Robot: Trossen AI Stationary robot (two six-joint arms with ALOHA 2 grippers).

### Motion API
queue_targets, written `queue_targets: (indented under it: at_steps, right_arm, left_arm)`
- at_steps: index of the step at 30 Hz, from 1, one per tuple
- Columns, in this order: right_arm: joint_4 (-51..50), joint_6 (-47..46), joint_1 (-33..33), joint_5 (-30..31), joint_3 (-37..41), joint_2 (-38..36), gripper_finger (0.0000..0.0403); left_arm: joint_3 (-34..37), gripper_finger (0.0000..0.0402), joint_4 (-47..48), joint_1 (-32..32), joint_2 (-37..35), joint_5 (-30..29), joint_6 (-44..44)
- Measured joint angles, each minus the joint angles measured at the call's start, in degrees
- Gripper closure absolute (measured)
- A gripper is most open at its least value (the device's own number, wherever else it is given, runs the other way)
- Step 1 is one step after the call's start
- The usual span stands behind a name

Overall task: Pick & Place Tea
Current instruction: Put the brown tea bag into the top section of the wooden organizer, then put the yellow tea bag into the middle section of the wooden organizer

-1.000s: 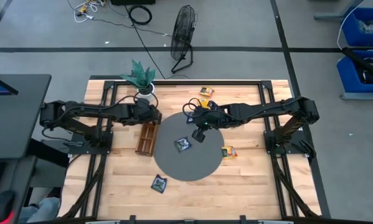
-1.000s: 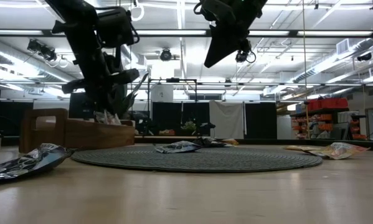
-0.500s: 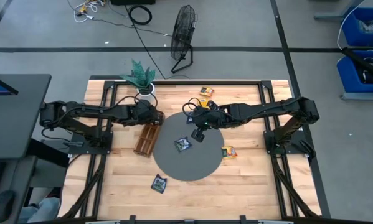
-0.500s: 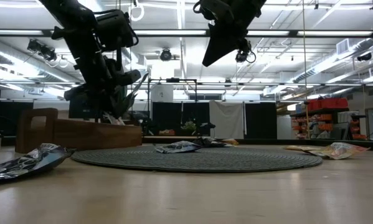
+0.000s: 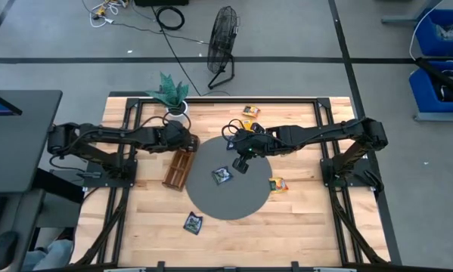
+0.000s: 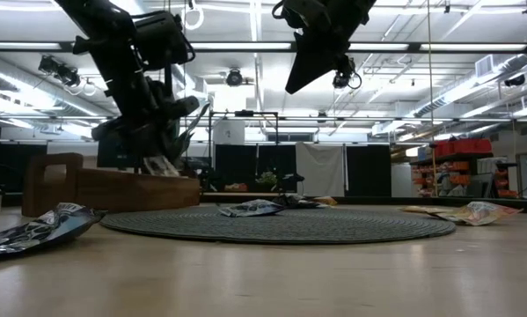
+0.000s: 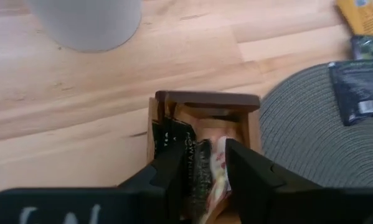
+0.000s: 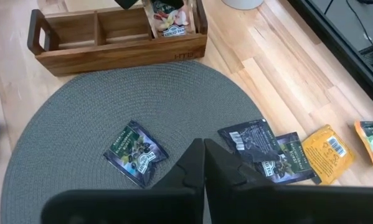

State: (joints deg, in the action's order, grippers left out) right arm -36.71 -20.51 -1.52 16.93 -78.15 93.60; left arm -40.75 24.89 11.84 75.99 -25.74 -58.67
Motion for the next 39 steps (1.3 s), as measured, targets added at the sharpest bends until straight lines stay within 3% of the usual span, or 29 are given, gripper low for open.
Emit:
queue_targets:
  at_steps: [9, 17, 24, 29, 34, 39]
  right_arm:
    - [-0.53, 2.07, 0.85, -0.12, -0.02, -0.07, 0.0379]
    - [-5.15, 0.88, 7.16, -2.84, -0.04, -4.86, 0.0331]
    - [-20.14, 1.48, 9.95, -10.47, -0.11, -10.58, 0.0269]
    - [-33.68, 1.59, 5.8, -13.4, 0.13, -13.11, 0.0243]
    - [-35.77, -14.15, 0.73, -13.56, 8.02, -15.94, 0.0237]
    - [-27.01, -38.51, -2.91, -17.13, 20.46, -18.21, 0.0236]
  left_arm:
    - [-2.93, 0.023, 0.32, 0.0, -3.17, -0.17, 4.43]
    - [-7.09, 0.0214, 1.04, -0.22, -6.31, 0.21, 10.91]
    - [-11.34, 0.0213, 2.52, -2.04, -9.99, 0.3, 16.62]
    - [-12.25, 0.0213, 2.3, -2.74, -12.38, 0.3, 17.92]
    - [-12.23, 0.0213, 3.16, -2.73, -14.11, 0.35, 17.9]
    - [-12.22, 0.0213, 2.78, -2.71, -14.36, 0.46, 17.99]
